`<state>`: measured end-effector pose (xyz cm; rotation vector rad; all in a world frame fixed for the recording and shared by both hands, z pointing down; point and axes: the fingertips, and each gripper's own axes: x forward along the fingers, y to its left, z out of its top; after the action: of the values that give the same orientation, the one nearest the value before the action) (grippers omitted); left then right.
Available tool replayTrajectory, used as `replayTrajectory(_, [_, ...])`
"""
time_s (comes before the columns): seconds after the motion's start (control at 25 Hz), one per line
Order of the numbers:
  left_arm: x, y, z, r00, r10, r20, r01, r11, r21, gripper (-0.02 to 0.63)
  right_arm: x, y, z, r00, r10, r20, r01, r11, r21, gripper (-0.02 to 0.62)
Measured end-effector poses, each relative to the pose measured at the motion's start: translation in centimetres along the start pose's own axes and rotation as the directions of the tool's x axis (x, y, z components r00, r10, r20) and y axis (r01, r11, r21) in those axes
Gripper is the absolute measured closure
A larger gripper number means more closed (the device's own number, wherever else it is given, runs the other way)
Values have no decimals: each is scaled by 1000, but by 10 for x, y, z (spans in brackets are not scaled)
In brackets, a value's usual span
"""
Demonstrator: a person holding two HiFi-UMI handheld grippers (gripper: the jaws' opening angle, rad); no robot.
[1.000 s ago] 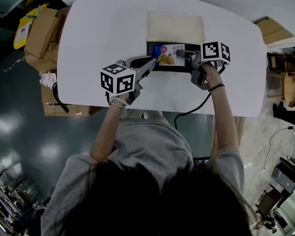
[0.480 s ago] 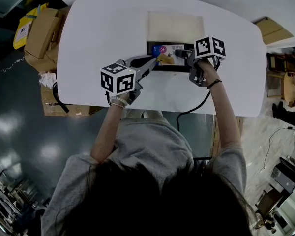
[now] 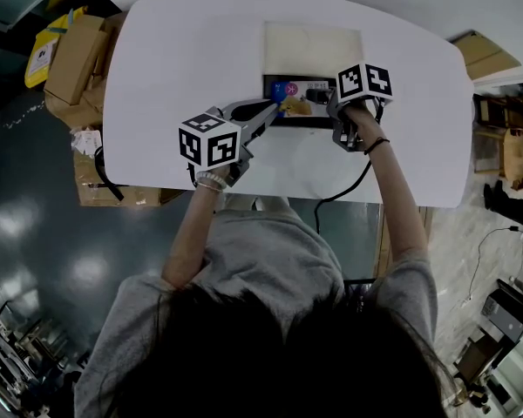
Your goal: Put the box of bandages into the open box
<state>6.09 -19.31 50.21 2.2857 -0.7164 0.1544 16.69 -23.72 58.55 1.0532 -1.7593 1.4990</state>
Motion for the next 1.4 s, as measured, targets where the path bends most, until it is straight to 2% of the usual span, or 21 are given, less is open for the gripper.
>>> replayTrajectory(0.4, [0, 3, -1, 1000, -5, -6, 5, 1000, -6, 607, 7, -5, 1, 999, -50, -3, 50, 998, -27, 305])
replayTrajectory(0.76, [-2, 3, 0, 1000, -6, -2, 6, 1000, -2, 607, 1, -9, 4, 993, -111, 46, 114, 991, -67, 316])
replayTrajectory(0.88, [-4, 2, 1, 1000, -4, 2, 4, 1000, 1, 607, -6, -6, 5, 990, -111, 86, 118, 989, -88, 354])
replayTrajectory(1.12, [-12, 0, 7, 1000, -4, 14, 3, 1000, 27, 607, -25, 14, 6, 977, -37, 211, 68, 988, -141, 446])
replayTrajectory(1.28, [-20, -6, 14, 999, -3, 32, 1, 998, 58, 607, -43, 29, 3, 953, 22, 304, 37, 982, -187, 505])
replayTrajectory(1.4, [-24, -11, 19, 999, -4, 42, 0, 997, 79, 607, -58, 40, 0, 922, 66, 380, 19, 976, -215, 566])
